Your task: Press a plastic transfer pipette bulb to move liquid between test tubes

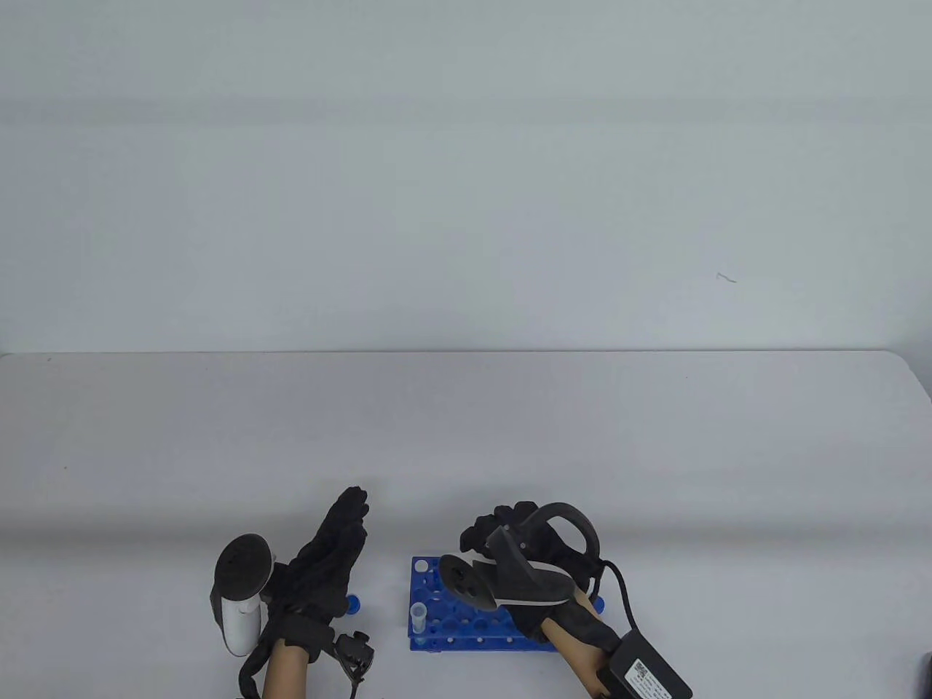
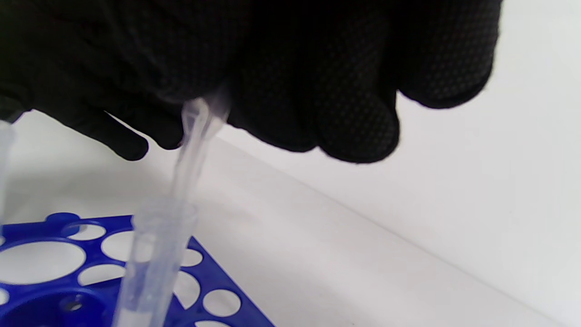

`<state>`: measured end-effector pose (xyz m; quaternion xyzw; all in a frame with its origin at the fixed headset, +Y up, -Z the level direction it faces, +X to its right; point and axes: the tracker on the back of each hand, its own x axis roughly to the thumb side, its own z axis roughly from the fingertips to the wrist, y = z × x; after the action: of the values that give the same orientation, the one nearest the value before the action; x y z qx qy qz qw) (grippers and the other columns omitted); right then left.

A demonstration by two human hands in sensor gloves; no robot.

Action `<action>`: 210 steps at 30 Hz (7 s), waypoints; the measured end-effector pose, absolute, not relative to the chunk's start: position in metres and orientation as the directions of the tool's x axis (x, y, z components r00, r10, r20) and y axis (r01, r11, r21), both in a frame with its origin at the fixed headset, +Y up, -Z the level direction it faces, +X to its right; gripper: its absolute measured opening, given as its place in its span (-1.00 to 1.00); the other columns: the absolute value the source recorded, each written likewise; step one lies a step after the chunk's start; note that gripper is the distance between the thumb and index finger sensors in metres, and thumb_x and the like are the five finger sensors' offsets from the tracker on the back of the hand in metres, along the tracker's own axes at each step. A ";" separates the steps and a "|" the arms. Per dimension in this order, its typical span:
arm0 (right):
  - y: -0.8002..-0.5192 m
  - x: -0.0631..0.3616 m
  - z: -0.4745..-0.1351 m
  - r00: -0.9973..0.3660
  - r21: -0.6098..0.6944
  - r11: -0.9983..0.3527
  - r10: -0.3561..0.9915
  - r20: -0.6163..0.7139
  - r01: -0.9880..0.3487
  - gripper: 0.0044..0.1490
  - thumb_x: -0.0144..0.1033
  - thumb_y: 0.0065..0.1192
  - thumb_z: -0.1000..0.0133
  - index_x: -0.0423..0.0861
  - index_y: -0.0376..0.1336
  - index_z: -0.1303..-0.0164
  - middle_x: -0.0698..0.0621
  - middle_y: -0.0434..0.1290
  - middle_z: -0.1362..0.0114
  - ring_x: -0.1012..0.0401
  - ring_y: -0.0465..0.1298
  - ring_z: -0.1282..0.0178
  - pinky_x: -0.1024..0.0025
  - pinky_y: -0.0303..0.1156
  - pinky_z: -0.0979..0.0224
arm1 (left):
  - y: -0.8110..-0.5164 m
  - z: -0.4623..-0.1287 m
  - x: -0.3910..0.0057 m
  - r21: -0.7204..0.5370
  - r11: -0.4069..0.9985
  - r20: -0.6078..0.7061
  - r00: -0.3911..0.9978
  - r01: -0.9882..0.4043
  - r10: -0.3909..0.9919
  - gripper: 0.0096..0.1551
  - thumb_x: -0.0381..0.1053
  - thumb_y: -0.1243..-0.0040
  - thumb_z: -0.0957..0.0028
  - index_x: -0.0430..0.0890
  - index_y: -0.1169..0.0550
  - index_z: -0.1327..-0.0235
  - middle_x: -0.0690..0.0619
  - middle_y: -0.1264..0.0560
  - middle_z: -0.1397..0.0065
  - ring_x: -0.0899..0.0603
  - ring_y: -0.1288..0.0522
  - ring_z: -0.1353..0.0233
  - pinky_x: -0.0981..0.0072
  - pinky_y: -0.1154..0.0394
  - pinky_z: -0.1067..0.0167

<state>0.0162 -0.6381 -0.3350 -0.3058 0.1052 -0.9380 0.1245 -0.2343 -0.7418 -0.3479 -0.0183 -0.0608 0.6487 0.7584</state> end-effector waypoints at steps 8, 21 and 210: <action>-0.638 0.017 -0.335 -0.798 -0.234 -0.957 -0.273 0.538 0.170 -0.49 -0.11 0.37 0.19 0.01 0.49 0.05 0.12 0.69 0.12 0.19 0.69 0.15 0.08 0.54 -0.18 | -0.742 -0.348 -0.234 -0.107 0.157 0.069 0.150 -0.982 0.986 -0.01 0.47 0.07 -0.02 0.12 -0.11 -0.73 -0.19 -0.07 -0.81 -0.36 -0.03 -0.71 -0.38 -0.02 -0.57; -0.639 0.019 -0.338 -0.817 -0.185 -0.974 -0.213 0.536 0.133 -0.41 -0.07 0.37 0.18 -0.01 0.47 -0.04 0.11 0.69 0.09 0.19 0.69 0.14 0.07 0.54 -0.18 | -0.742 -0.348 -0.234 -0.108 0.157 0.069 0.150 -0.982 0.986 -0.01 0.47 0.07 -0.02 0.12 -0.11 -0.73 -0.19 -0.07 -0.81 -0.36 -0.03 -0.71 -0.38 -0.02 -0.57; -0.648 0.020 -0.335 -0.809 -0.233 -0.962 -0.249 0.533 0.142 -0.47 -0.12 0.37 0.17 0.01 0.47 0.00 0.13 0.69 0.08 0.21 0.69 0.13 0.06 0.53 -0.21 | -0.741 -0.347 -0.233 -0.111 0.161 0.067 0.154 -0.981 0.986 -0.01 0.47 0.07 -0.02 0.12 -0.11 -0.73 -0.20 -0.07 -0.81 -0.37 -0.03 -0.71 -0.38 -0.02 -0.57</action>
<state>0.0195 -0.6481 -0.3350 -0.2917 0.0915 -0.9465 0.1031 -0.2330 -0.7409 -0.3470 -0.0204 -0.0618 0.6473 0.7595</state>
